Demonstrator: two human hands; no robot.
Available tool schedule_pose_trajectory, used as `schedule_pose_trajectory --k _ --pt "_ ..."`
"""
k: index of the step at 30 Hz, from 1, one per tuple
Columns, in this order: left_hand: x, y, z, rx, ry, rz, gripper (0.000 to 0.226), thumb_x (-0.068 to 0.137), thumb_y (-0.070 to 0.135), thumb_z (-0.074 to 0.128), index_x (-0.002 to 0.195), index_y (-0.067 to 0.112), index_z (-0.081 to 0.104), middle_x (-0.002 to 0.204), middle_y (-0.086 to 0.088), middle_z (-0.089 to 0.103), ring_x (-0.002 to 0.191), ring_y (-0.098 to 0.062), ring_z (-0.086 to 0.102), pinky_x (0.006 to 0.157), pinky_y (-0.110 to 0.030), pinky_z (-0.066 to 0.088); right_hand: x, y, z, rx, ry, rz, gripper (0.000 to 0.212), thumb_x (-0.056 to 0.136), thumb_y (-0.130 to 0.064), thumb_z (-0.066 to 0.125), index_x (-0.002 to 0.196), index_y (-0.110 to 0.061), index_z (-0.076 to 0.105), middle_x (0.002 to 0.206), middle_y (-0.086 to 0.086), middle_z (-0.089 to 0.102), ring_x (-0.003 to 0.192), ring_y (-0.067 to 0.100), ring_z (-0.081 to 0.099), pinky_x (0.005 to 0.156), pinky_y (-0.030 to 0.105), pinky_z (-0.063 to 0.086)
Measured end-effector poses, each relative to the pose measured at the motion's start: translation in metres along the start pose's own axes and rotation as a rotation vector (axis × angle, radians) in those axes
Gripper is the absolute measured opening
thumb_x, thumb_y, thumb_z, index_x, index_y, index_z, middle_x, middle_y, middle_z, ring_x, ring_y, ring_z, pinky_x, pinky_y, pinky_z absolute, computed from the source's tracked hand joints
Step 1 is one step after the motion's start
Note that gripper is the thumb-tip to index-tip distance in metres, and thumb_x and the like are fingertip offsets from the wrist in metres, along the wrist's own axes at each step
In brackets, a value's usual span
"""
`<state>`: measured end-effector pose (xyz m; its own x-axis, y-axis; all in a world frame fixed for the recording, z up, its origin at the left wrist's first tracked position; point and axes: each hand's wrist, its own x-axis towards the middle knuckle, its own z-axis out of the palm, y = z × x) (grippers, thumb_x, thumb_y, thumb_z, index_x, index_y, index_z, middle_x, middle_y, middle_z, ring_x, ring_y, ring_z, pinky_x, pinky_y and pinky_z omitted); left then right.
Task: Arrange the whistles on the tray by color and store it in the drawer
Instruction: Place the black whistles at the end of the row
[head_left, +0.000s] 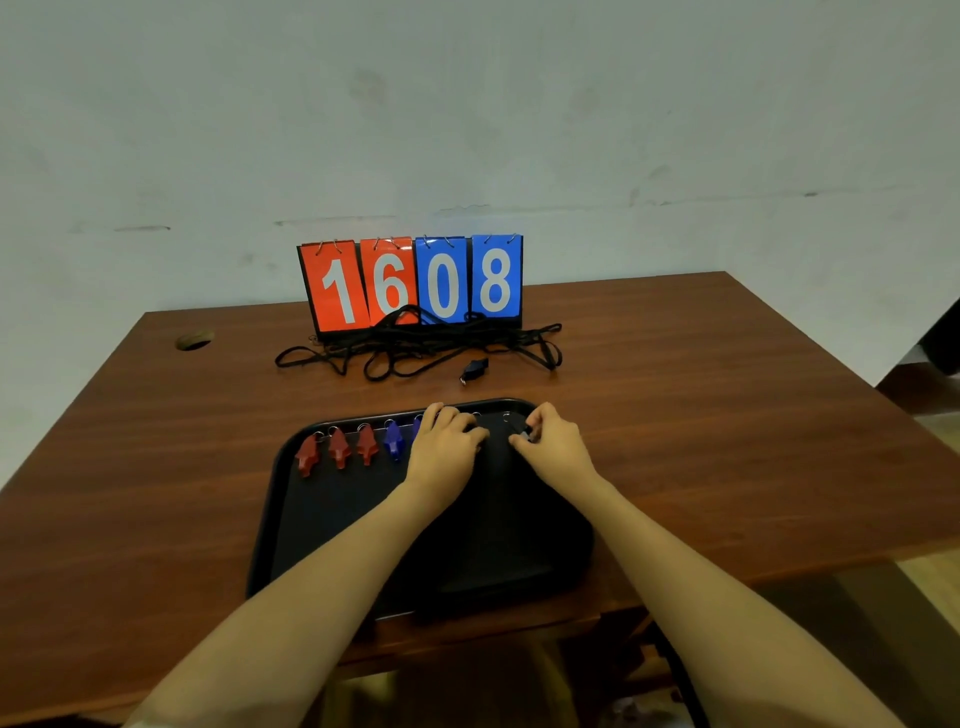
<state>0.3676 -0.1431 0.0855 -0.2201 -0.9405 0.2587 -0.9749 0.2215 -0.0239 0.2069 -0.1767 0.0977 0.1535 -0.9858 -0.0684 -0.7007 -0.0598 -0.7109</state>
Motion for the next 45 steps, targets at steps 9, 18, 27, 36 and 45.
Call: schedule_pose_trajectory --k 9,18,27,36,45 --pt "0.001 -0.007 0.001 0.084 0.05 -0.06 0.027 0.066 0.021 0.082 0.091 0.017 0.075 0.088 0.002 0.074 0.092 -0.022 0.068 0.102 -0.054 0.038 0.006 -0.01 0.016 -0.146 0.081 -0.02 0.025 0.09 -0.032 0.058 0.092 -0.017 0.039 0.084 -0.004 0.041 0.075 0.019 0.045 0.052 0.026 0.029" --pt "0.004 -0.007 0.005 0.109 0.028 -0.098 0.019 0.067 0.024 0.081 0.085 0.021 0.075 0.081 0.004 0.072 0.086 -0.022 0.067 0.101 -0.055 0.039 0.021 -0.018 0.034 -0.086 -0.004 0.021 0.031 0.087 -0.034 0.065 0.091 -0.013 0.042 0.067 -0.005 0.044 0.064 0.021 0.049 0.045 0.026 0.031" --pt "0.003 -0.002 0.005 0.034 -0.025 -0.125 0.03 0.093 0.021 0.051 0.12 0.015 0.062 0.12 -0.004 0.062 0.121 -0.028 0.05 0.116 -0.053 0.01 0.023 -0.021 0.023 -0.127 -0.141 0.026 0.026 0.09 -0.024 0.06 0.099 -0.012 0.039 0.068 -0.004 0.041 0.054 0.01 0.039 0.045 0.024 0.028" --pt "0.004 -0.002 -0.002 0.053 -0.086 -0.108 0.028 0.085 0.017 0.06 0.112 0.01 0.062 0.113 -0.007 0.063 0.115 -0.03 0.055 0.112 -0.056 0.018 0.019 -0.025 0.016 -0.173 -0.175 0.067 0.036 0.095 -0.022 0.055 0.123 -0.003 0.043 0.083 0.003 0.049 0.056 0.01 0.04 0.045 0.022 0.028" --pt "0.003 -0.004 -0.016 -0.123 -0.043 -0.082 0.051 0.082 0.015 0.044 0.133 0.016 0.044 0.138 0.0 0.045 0.128 -0.021 0.034 0.1 -0.037 0.015 0.018 -0.035 -0.002 -0.249 -0.104 0.012 0.028 0.094 -0.013 0.048 0.121 -0.008 0.046 0.122 0.012 0.049 0.096 0.029 0.052 0.072 0.035 0.041"
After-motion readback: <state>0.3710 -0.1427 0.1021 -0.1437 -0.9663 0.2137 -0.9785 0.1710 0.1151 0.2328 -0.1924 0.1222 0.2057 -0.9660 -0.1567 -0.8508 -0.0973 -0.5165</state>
